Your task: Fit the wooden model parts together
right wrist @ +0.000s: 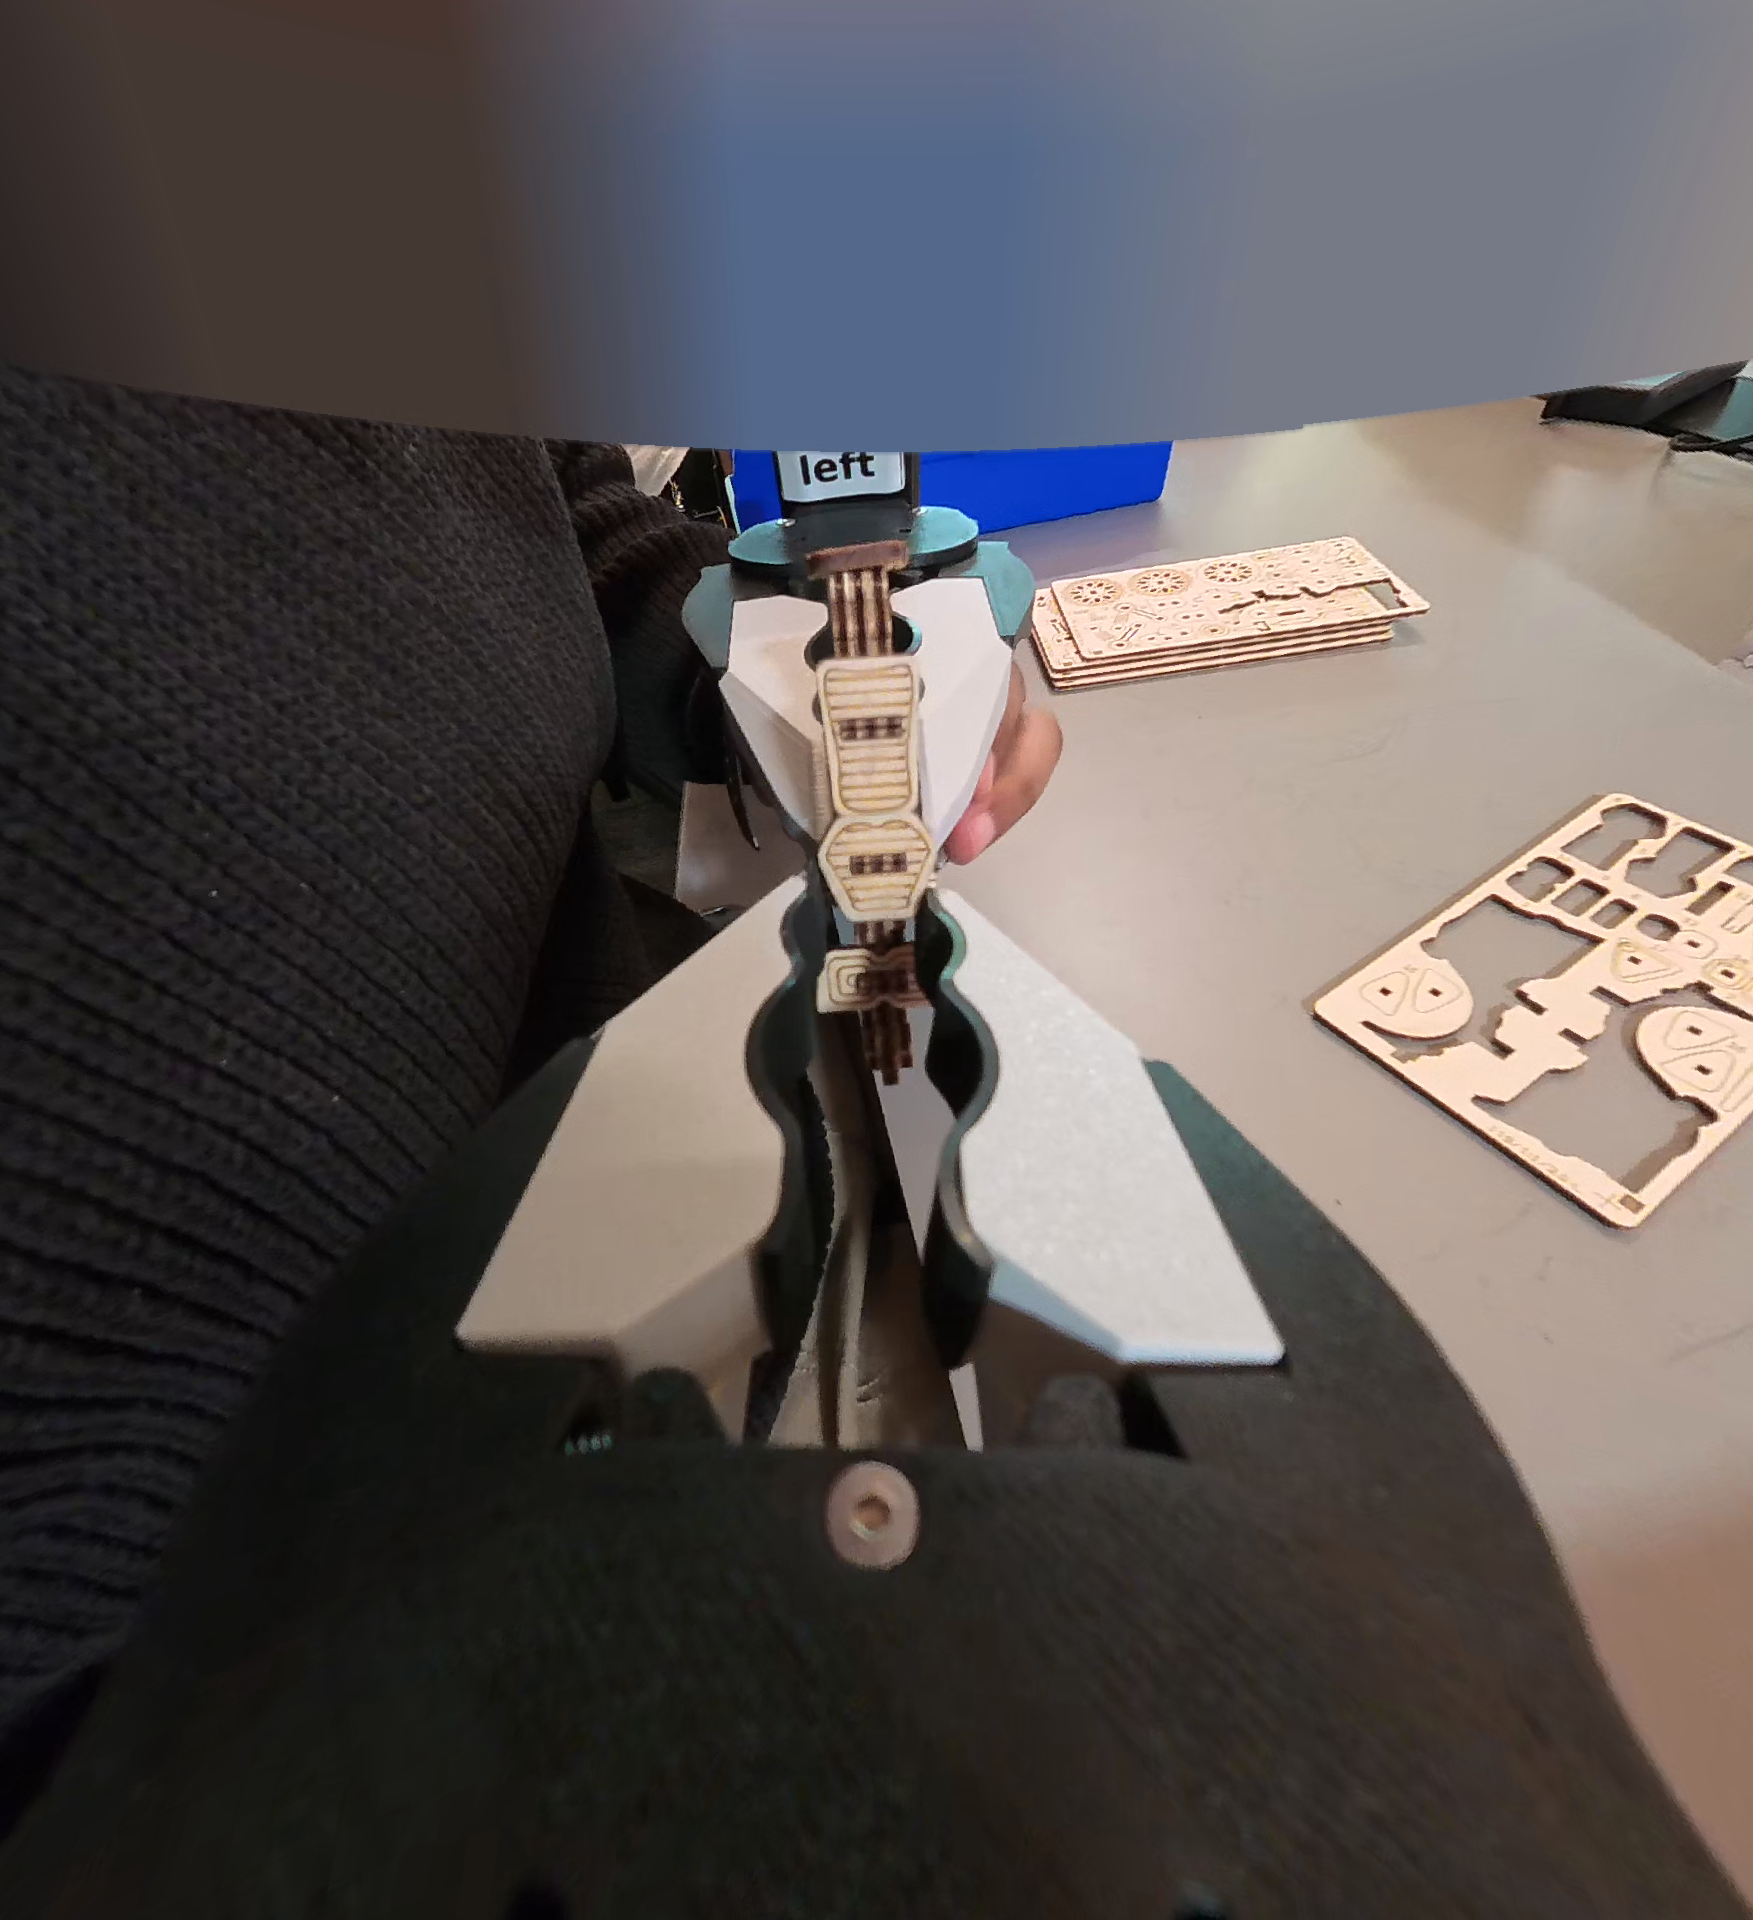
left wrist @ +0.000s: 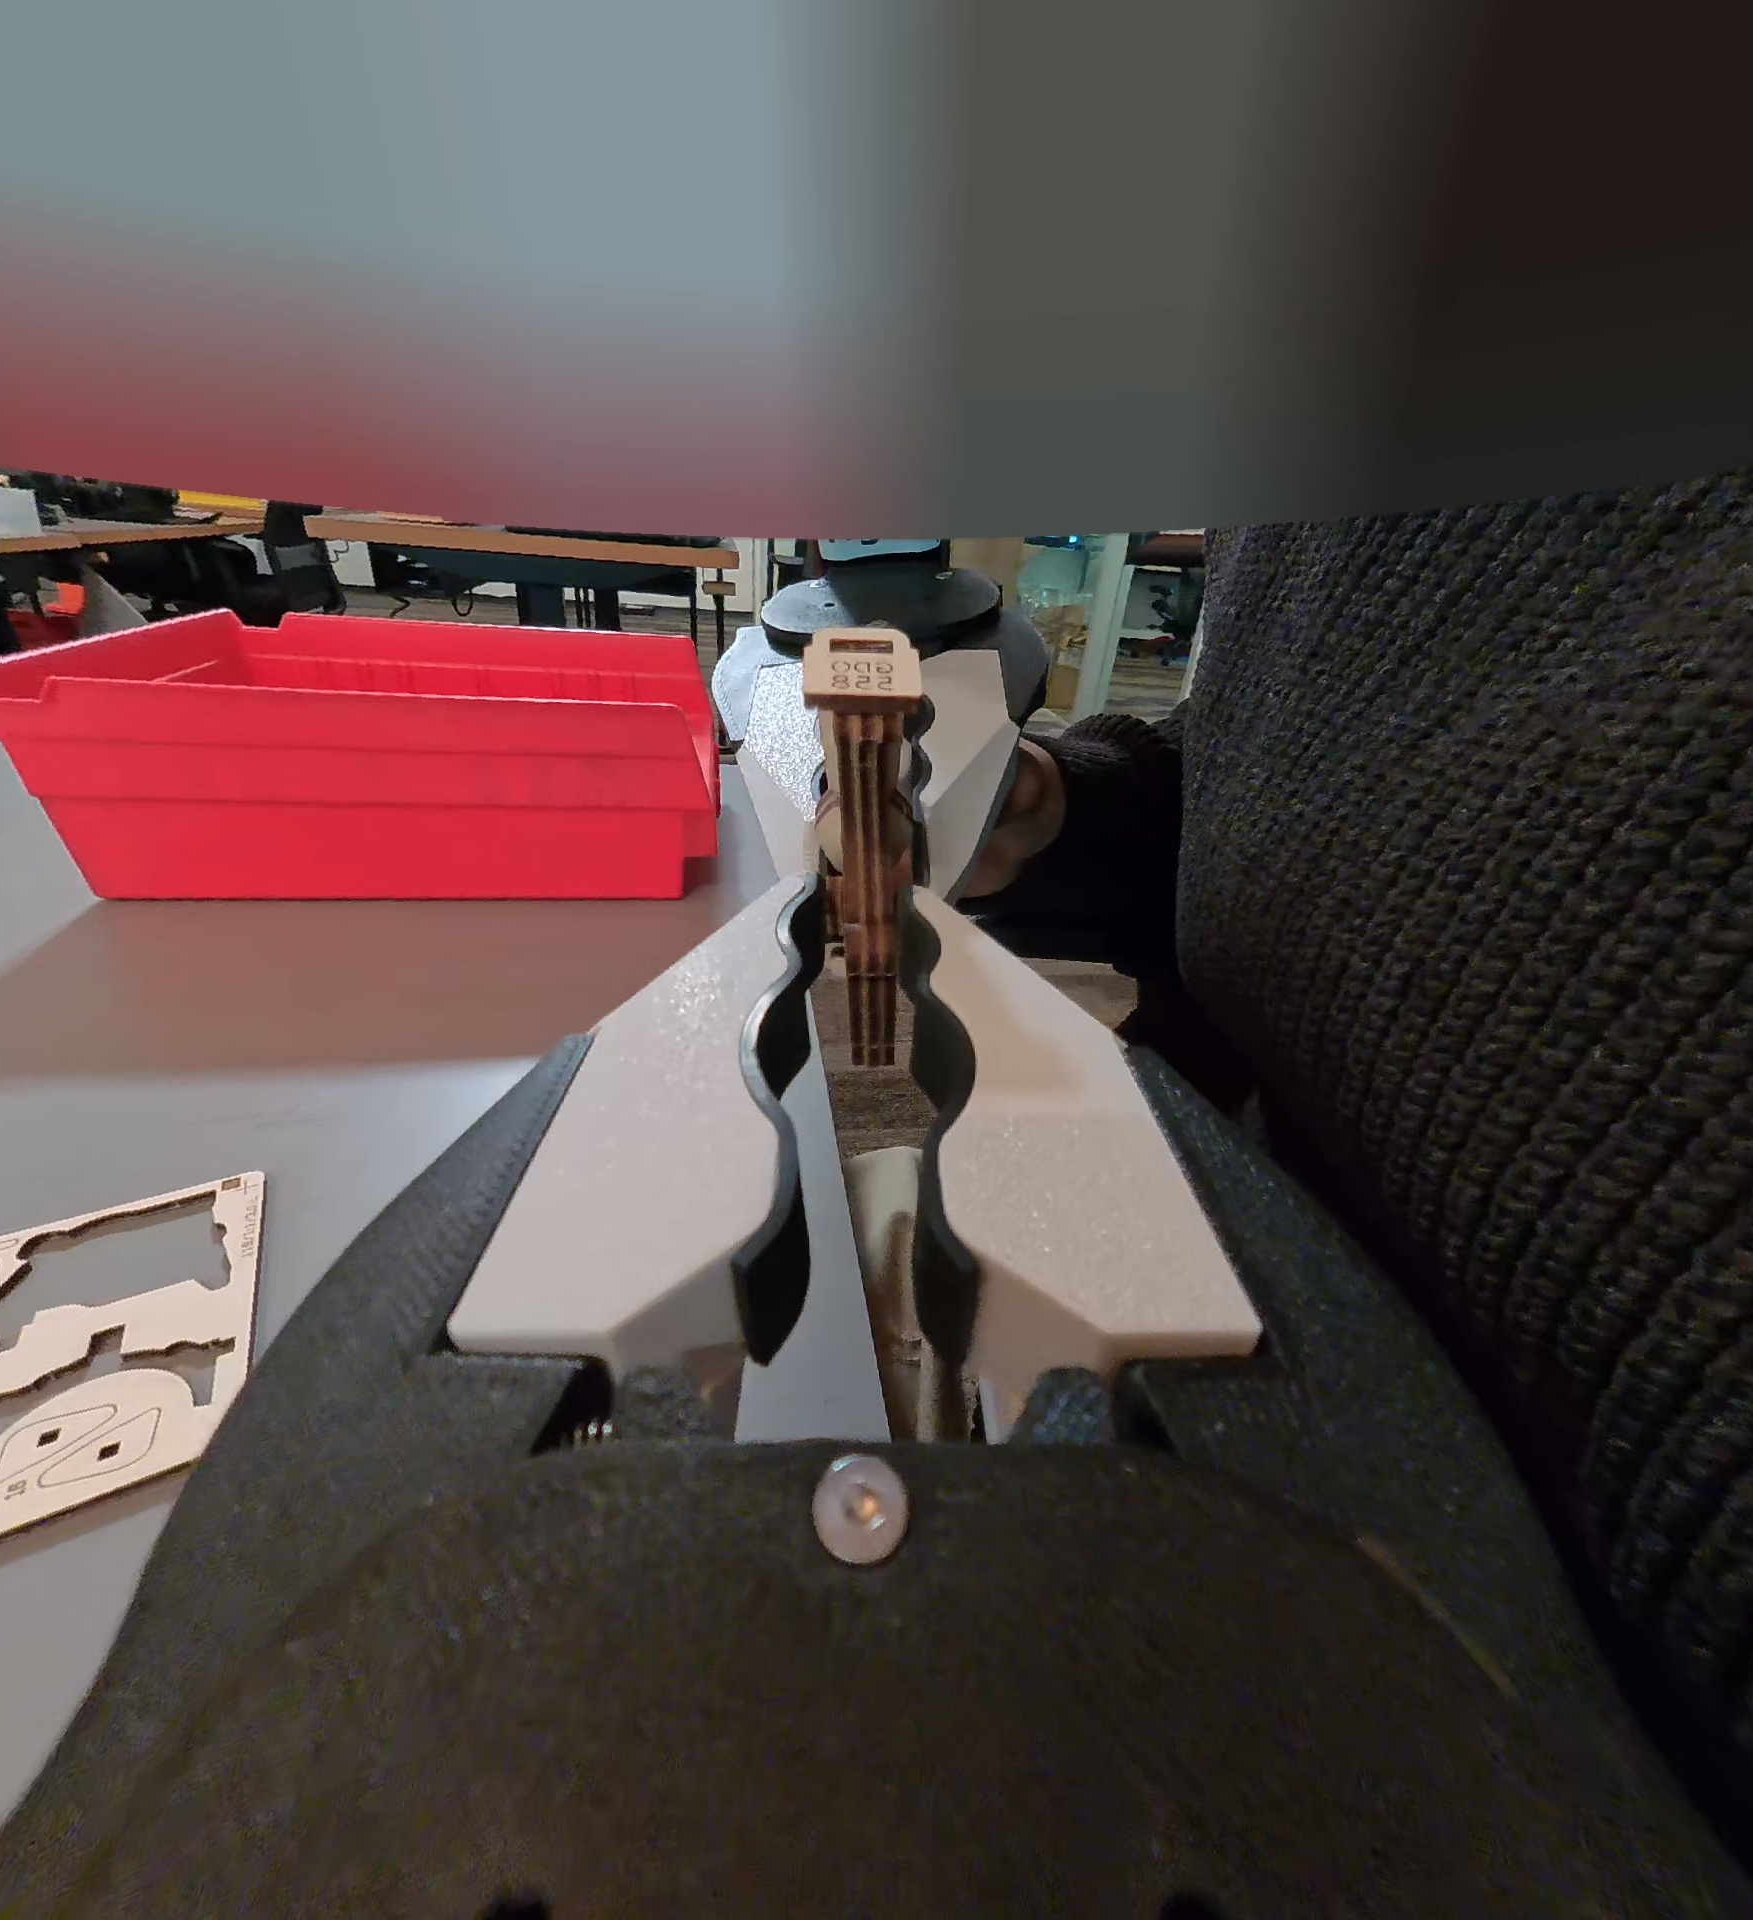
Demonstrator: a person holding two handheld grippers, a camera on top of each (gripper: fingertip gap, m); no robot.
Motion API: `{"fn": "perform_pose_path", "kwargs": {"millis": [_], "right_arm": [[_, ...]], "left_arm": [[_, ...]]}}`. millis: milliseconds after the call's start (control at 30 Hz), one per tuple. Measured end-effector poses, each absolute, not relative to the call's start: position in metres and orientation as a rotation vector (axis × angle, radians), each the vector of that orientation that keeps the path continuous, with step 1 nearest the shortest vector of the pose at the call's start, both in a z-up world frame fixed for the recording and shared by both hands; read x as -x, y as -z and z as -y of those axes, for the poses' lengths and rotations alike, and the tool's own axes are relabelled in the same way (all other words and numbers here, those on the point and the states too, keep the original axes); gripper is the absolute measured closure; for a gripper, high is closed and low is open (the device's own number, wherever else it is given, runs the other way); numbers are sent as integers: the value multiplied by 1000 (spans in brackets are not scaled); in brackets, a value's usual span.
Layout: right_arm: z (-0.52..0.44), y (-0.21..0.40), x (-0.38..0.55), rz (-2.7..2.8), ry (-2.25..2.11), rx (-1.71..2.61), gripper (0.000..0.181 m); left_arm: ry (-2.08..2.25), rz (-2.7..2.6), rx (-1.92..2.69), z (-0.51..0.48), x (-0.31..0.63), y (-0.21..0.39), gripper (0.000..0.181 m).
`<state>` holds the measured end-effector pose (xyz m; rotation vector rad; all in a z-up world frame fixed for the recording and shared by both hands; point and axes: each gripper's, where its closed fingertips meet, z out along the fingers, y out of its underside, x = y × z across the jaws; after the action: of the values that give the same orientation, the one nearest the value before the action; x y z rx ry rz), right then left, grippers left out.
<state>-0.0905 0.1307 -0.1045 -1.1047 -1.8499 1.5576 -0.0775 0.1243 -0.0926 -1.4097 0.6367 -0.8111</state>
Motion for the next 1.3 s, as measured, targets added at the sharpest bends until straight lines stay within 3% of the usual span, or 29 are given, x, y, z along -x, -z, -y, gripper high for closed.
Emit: {"fn": "perform_pose_path", "kwargs": {"millis": [933, 1033, 1100, 1300], "right_arm": [[-133, 104, 91, 1843, -1508, 1089, 165], [-133, 104, 91, 1843, -1515, 1088, 165], [-133, 103, 90, 1842, -1521, 1089, 165], [-134, 105, 90, 1840, -1536, 1109, 165]], "left_arm": [[880, -606, 1433, -125, 77, 91, 173], [859, -605, 1432, -127, 79, 91, 170], [818, -564, 1447, -133, 85, 92, 151], [848, -590, 1437, -128, 78, 91, 170]]}}
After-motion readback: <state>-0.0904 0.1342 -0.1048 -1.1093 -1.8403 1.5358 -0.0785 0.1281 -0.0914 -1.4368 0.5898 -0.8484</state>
